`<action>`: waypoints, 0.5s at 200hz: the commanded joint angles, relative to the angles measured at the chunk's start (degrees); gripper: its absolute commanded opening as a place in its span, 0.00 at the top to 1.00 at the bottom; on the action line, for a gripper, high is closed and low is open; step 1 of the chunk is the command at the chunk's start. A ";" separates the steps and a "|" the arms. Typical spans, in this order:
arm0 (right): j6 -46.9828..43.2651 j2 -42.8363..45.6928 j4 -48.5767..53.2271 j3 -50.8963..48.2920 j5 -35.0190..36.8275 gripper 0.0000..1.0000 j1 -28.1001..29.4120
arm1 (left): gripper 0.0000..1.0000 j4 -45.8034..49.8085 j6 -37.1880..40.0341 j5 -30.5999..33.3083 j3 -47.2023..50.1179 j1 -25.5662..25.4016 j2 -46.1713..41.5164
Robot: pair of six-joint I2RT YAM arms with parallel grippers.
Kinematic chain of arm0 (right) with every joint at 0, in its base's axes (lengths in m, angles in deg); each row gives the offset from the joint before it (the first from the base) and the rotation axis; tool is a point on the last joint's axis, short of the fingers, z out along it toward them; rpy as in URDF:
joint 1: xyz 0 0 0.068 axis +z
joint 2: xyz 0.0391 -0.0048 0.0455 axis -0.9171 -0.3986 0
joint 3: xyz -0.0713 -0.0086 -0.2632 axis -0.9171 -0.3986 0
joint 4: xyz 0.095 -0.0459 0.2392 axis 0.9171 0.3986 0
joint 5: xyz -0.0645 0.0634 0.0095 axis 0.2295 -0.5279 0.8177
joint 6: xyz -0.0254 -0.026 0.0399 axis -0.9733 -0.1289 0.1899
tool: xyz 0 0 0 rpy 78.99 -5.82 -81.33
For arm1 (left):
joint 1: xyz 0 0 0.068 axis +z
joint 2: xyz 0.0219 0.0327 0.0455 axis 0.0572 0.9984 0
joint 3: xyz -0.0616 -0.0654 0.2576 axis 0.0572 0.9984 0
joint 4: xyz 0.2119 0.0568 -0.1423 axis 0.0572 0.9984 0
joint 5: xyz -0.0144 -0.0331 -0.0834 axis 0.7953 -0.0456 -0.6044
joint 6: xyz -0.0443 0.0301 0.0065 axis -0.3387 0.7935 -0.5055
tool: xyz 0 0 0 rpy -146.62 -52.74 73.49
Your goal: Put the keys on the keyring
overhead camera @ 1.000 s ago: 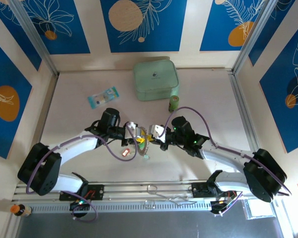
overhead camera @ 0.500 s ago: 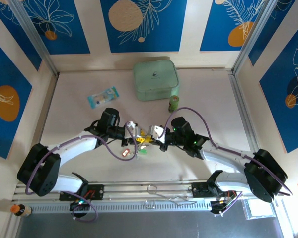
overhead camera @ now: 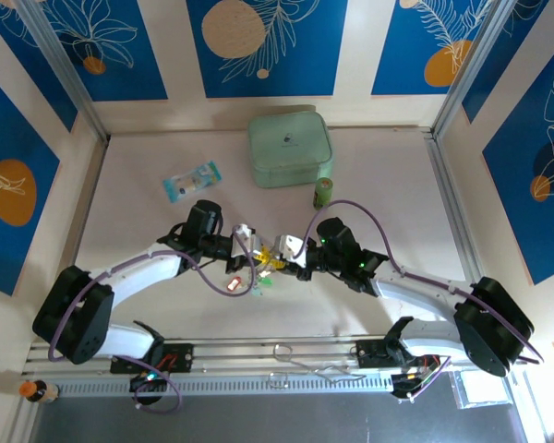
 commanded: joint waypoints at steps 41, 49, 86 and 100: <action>-5.75 7.16 19.83 4.83 15.47 0.62 3.10 | 1.00 9.04 3.07 11.26 -6.27 -0.06 -3.50; -5.20 8.39 20.15 4.81 14.96 0.65 3.06 | 1.00 10.93 3.89 12.56 -7.09 -0.44 -3.88; -2.16 11.86 15.49 3.11 9.60 0.73 1.26 | 1.00 16.61 6.26 16.76 -10.58 -2.93 -3.87; -1.17 11.82 13.47 2.74 7.38 0.74 0.61 | 1.00 18.96 6.35 17.71 -12.54 -3.65 -3.60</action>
